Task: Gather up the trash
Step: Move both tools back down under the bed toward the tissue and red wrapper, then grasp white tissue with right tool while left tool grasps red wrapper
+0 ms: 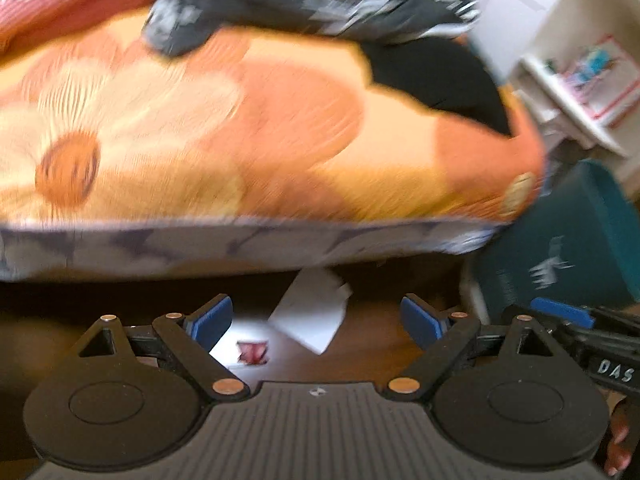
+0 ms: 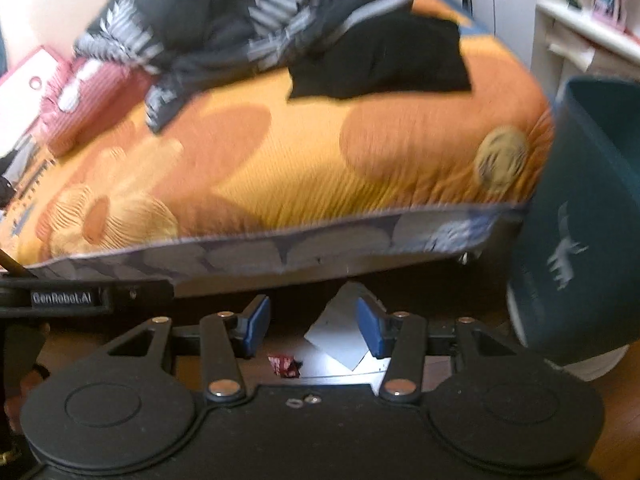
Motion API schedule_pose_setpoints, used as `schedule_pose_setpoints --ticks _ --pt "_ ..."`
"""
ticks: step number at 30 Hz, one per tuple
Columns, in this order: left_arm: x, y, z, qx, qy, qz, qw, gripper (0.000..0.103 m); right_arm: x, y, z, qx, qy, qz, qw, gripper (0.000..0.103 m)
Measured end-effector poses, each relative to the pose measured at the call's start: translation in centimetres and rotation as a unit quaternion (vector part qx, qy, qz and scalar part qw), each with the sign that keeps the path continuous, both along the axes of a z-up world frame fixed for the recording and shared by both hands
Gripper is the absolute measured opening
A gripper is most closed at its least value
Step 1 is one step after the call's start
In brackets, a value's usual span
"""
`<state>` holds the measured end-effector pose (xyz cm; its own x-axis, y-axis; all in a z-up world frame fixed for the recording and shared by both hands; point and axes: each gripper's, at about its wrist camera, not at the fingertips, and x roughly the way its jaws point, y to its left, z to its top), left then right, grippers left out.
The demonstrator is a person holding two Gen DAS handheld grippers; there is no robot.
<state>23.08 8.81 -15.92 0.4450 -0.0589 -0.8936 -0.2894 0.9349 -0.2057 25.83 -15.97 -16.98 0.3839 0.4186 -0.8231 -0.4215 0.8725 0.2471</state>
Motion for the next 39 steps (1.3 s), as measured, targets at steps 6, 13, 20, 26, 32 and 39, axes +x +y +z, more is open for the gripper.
schedule_pose_setpoints --ticks 6,13,20,26,32,39 --pt "0.8 1.1 -8.7 0.031 0.076 -0.004 0.9966 0.092 2.9 1.6 -7.7 -0.012 0.038 -0.011 0.999 0.048" --pt "3.1 2.2 -17.3 0.03 0.16 0.001 0.9867 0.092 6.5 4.0 -16.3 -0.059 0.058 -0.014 0.997 0.048" --pt "4.3 0.4 -24.3 0.094 0.163 -0.06 0.9803 0.092 8.7 5.8 -24.4 -0.115 0.079 0.026 0.99 0.048" --pt "4.9 0.2 -29.8 0.085 0.185 -0.091 0.9748 0.092 8.8 6.9 -30.0 -0.139 0.075 0.074 0.985 0.048" --pt "4.8 1.2 -34.4 0.07 0.21 -0.088 0.9713 0.092 9.3 7.3 -34.0 -0.157 0.064 0.056 0.984 0.048" --pt "4.6 1.9 -37.1 0.046 0.213 -0.088 0.9719 0.09 9.5 7.7 -36.7 -0.179 0.068 0.039 0.981 0.048"
